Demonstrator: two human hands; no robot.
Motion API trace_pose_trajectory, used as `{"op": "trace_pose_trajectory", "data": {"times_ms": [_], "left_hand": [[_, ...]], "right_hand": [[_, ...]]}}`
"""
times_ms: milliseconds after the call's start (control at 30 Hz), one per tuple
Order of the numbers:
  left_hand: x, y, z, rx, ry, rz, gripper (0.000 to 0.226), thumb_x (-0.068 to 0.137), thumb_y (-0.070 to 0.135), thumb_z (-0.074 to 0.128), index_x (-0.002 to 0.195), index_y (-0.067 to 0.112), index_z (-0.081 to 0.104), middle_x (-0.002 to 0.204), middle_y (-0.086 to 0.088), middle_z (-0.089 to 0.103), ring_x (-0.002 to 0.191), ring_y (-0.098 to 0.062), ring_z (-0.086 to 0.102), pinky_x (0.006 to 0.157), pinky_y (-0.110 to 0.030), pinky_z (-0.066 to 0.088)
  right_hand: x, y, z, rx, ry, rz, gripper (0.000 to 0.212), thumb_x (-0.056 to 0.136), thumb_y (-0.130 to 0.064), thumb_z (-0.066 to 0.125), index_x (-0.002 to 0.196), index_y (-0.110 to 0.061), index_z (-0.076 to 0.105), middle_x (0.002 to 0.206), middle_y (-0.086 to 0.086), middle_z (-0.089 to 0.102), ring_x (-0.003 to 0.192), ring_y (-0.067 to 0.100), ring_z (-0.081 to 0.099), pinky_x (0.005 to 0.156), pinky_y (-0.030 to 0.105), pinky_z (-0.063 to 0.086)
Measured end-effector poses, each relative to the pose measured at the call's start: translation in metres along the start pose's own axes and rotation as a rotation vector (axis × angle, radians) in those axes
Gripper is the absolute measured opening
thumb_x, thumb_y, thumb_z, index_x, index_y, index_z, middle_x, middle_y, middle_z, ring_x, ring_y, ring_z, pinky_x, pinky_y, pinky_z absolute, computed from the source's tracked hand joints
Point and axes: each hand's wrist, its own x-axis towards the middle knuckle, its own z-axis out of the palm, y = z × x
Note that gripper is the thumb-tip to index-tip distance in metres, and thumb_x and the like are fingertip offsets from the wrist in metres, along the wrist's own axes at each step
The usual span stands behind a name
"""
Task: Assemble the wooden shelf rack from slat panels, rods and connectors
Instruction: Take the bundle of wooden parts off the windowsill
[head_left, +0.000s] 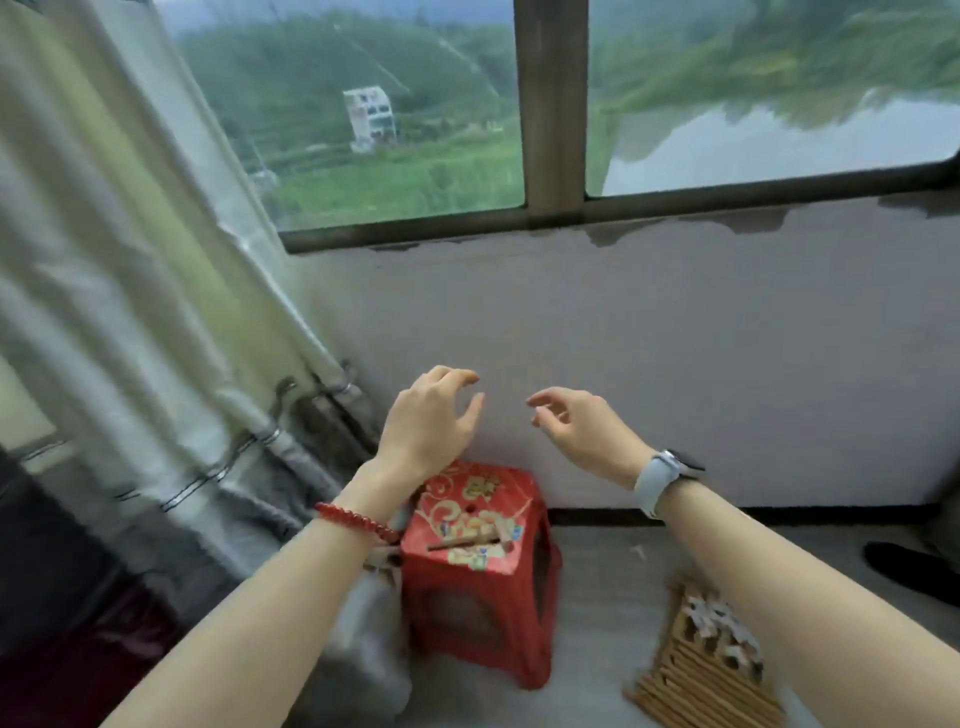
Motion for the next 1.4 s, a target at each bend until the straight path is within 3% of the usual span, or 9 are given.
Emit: {"op": "trace_pose_trajectory", "data": {"times_ms": [300,433,567,667,833,1000,1167,1400], "left_hand": [[-0.129,-0.071,-0.242,0.231,0.244,-0.364,0.030,0.095,0.027,0.051,0.121,0.014,0.061,0.123,-0.005,0.060,0.113,-0.022,0.055,0.094,-0.033,0.044],[-0.215,-0.106,-0.346,0.350,0.403,-0.509,0.028,0.094,0.024,0.052,0.117,0.012,0.063,0.119,-0.006,0.061,0.111,-0.022,0.055,0.090,-0.025,0.039],[-0.290,-0.134,-0.436,0.468,0.524,-0.608,0.025,0.093,0.021,0.055,0.112,0.010,0.065,0.113,-0.007,0.064,0.105,-0.024,0.059,0.088,-0.030,0.044],[-0.349,-0.157,-0.509,0.573,0.593,-0.653,0.025,0.093,0.024,0.054,0.113,0.012,0.064,0.114,-0.006,0.063,0.105,-0.023,0.059,0.088,-0.032,0.045],[-0.439,-0.198,-0.621,0.688,0.684,-0.712,0.024,0.093,0.023,0.054,0.111,0.012,0.065,0.114,-0.005,0.063,0.105,-0.024,0.059,0.090,-0.035,0.046],[-0.501,-0.243,-0.713,0.779,0.714,-0.754,0.027,0.094,0.024,0.051,0.116,0.013,0.063,0.117,-0.004,0.062,0.108,-0.023,0.058,0.093,-0.036,0.046],[-0.532,-0.309,-0.772,0.805,0.771,-0.761,0.028,0.096,0.024,0.049,0.118,0.012,0.061,0.118,-0.004,0.061,0.107,-0.021,0.057,0.093,-0.035,0.045],[-0.553,-0.432,-0.839,0.831,0.868,-0.785,0.029,0.095,0.024,0.050,0.120,0.014,0.060,0.119,-0.002,0.059,0.107,-0.017,0.058,0.087,-0.024,0.041]], "right_hand": [[-0.025,-0.235,0.095,0.115,-0.216,-0.475,0.024,0.093,-0.013,0.052,0.112,-0.010,0.066,0.104,0.011,0.070,0.099,0.026,0.064,0.090,0.032,0.046],[-0.057,-0.350,0.162,0.158,-0.358,-0.679,0.023,0.092,-0.011,0.051,0.110,-0.009,0.067,0.099,0.013,0.071,0.094,0.031,0.064,0.088,0.040,0.049],[-0.089,-0.450,0.225,0.198,-0.435,-0.802,0.021,0.092,-0.009,0.048,0.100,0.000,0.065,0.095,0.020,0.068,0.094,0.041,0.060,0.084,0.044,0.048],[-0.119,-0.531,0.271,0.248,-0.472,-0.893,0.025,0.093,-0.013,0.049,0.111,-0.009,0.066,0.107,0.015,0.069,0.102,0.038,0.060,0.092,0.045,0.046],[-0.163,-0.653,0.343,0.310,-0.489,-0.982,0.028,0.093,-0.013,0.048,0.116,-0.011,0.064,0.107,0.007,0.069,0.101,0.025,0.062,0.088,0.031,0.046],[-0.185,-0.751,0.405,0.325,-0.470,-1.055,0.029,0.094,-0.013,0.045,0.119,-0.013,0.062,0.106,0.009,0.069,0.101,0.026,0.061,0.090,0.036,0.047],[-0.185,-0.828,0.462,0.329,-0.379,-1.154,0.029,0.095,-0.014,0.045,0.120,-0.015,0.061,0.100,0.008,0.070,0.093,0.024,0.063,0.076,0.033,0.049],[-0.168,-0.940,0.569,0.312,-0.285,-1.353,0.030,0.097,-0.019,0.046,0.124,-0.017,0.058,0.112,0.005,0.066,0.097,0.023,0.063,0.082,0.031,0.049]]}}
